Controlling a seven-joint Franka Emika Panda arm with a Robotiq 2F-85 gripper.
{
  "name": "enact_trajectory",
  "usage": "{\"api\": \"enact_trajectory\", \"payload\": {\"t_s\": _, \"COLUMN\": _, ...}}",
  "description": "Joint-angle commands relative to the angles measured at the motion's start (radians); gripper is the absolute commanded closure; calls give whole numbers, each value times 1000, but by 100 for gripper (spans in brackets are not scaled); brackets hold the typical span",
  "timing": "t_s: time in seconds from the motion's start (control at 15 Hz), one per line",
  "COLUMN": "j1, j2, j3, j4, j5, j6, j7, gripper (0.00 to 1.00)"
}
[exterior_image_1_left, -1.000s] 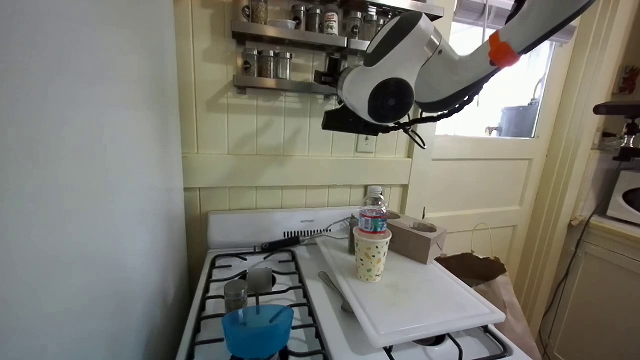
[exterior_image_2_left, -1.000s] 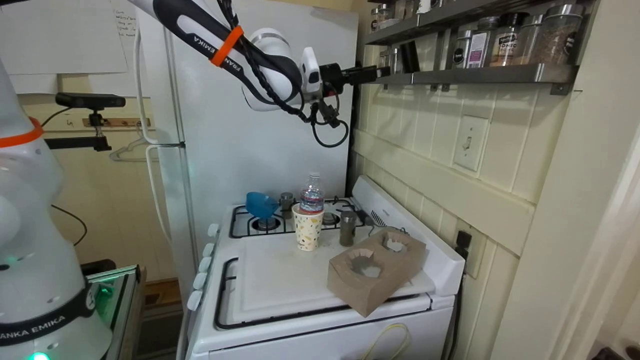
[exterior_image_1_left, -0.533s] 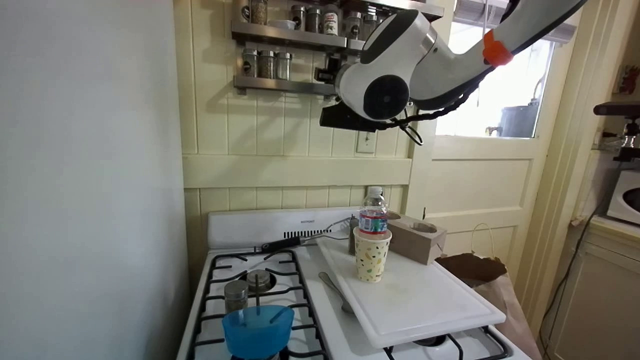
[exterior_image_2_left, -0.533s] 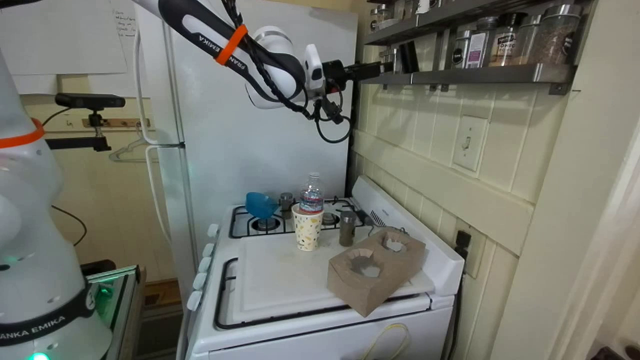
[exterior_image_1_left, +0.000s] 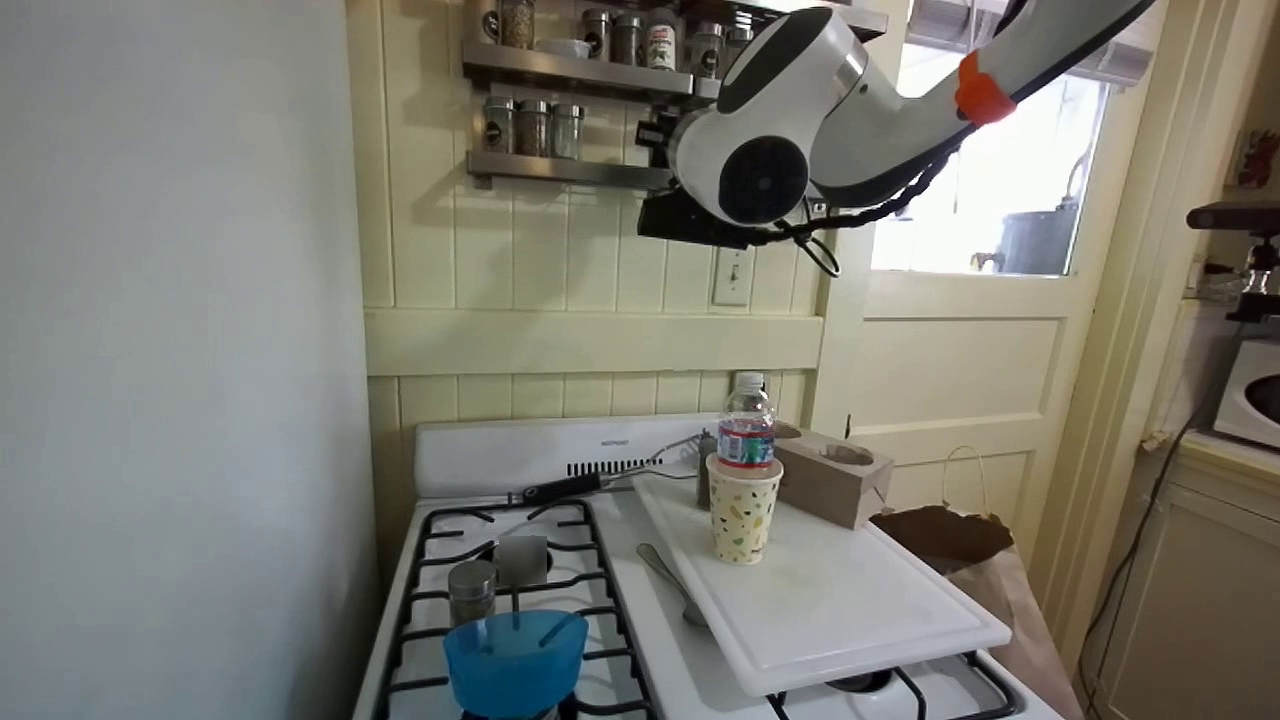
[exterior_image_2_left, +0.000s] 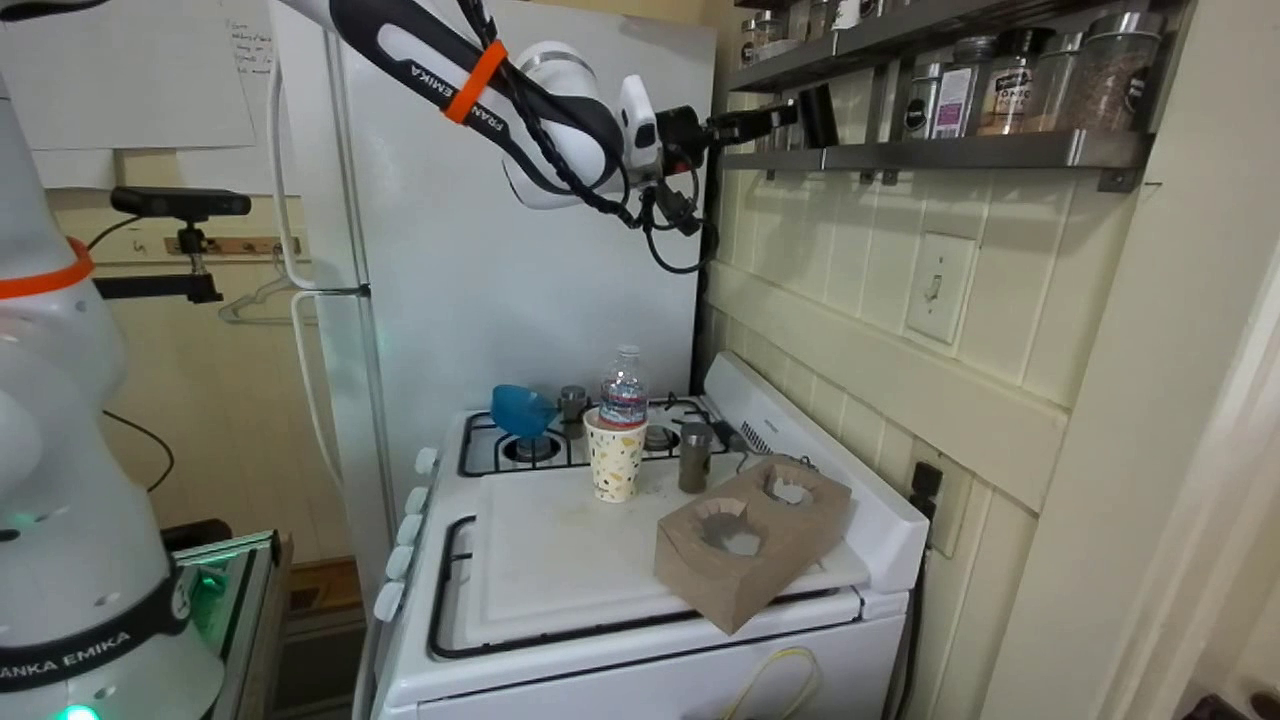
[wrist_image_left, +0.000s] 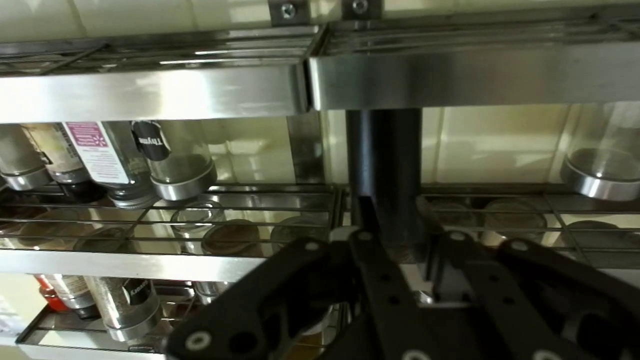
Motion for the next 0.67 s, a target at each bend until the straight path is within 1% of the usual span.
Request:
{"api": "enact_trajectory", "payload": {"t_s": 0.0, "j1": -3, "j2": 11, "j3": -5, "j4": 13, "j5": -7, "j6": 6, "j7": 20, "gripper": 100}}
{"api": "enact_trajectory", "payload": {"t_s": 0.27, "j1": -6, "j2": 14, "j3": -6, "j4": 22, "j5": -7, "j6": 10, "j7": 16, "gripper": 100}}
{"api": "enact_trajectory", "payload": {"t_s": 0.6, "j1": -4, "j2": 34, "j3": -5, "j4": 62, "j5": -7, "j6": 26, "j7": 15, "gripper": 100}}
